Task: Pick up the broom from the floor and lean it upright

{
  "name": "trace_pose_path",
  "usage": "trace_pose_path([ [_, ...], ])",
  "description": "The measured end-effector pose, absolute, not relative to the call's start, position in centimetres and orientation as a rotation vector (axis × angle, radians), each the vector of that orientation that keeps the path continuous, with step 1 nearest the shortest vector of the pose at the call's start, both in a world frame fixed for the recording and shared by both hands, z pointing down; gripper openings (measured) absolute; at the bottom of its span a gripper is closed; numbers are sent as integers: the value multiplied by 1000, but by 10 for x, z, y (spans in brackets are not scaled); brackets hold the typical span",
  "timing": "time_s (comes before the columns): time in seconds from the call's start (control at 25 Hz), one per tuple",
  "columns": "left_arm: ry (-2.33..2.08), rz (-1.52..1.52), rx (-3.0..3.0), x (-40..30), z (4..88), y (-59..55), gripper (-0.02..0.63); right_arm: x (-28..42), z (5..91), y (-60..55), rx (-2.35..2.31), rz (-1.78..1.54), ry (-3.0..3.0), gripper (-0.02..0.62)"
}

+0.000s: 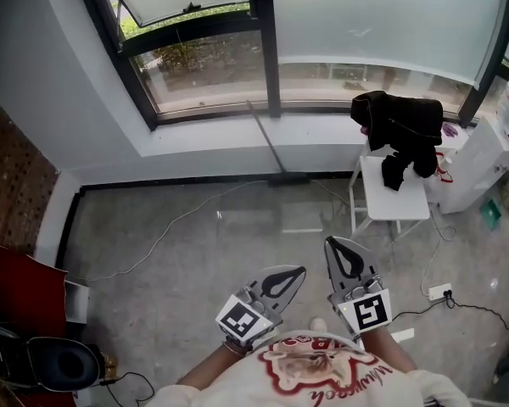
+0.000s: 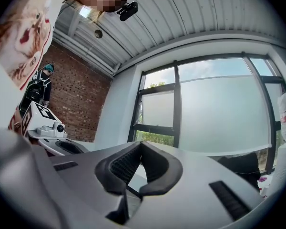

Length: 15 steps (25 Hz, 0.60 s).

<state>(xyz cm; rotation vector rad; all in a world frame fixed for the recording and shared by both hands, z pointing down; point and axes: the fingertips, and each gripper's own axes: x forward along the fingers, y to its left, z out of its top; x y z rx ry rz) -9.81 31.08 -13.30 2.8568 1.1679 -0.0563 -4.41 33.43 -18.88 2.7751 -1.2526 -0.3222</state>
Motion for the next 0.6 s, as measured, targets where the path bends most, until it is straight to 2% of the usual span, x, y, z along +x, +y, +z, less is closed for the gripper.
trace_pose_path([
  [0.6,1187,-72,2913,-98,-134,336,17,-49,-177,347,2772,-299,-1319,25],
])
